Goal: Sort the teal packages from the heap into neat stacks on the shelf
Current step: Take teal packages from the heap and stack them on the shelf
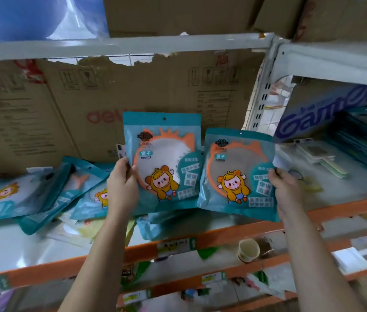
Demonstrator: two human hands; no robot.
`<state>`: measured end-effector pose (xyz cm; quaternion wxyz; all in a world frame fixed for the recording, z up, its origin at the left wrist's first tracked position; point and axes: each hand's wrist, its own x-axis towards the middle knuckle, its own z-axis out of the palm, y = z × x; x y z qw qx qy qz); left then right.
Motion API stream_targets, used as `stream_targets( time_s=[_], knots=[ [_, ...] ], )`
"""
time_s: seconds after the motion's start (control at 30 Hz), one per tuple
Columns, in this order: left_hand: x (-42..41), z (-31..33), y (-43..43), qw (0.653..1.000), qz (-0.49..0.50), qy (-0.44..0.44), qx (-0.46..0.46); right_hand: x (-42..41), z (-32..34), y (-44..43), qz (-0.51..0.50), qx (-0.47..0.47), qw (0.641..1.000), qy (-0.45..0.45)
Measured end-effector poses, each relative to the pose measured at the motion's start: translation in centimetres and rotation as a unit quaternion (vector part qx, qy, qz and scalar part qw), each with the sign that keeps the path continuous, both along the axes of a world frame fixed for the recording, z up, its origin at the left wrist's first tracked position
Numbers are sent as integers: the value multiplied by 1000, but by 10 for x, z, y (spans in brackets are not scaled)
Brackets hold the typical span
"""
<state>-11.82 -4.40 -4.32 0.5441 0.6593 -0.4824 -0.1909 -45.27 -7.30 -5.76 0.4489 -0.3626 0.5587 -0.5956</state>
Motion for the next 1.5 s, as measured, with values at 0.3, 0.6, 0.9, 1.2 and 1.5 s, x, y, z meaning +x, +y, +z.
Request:
stream_targets(
  time_s=[0.3, 0.6, 0.9, 1.2, 1.5],
  knots=[
    [-121, -11, -17, 999, -39, -17, 23, -118, -9, 17, -45, 10, 999, 10],
    [-289, -30, -29, 998, -54, 11, 36, -283, -12, 30, -102, 23, 994, 23],
    [-408, -35, -62, 995, -84, 16, 51, -389, -18, 31, -152, 35, 987, -43],
    [-504, -18, -141, 993, -100, 54, 26, -480, -10, -23, -185, 0, 982, -45],
    [-569, 3, -209, 993, -114, 36, 21, -563, -6, -72, -202, -12, 978, -47]
  ],
)
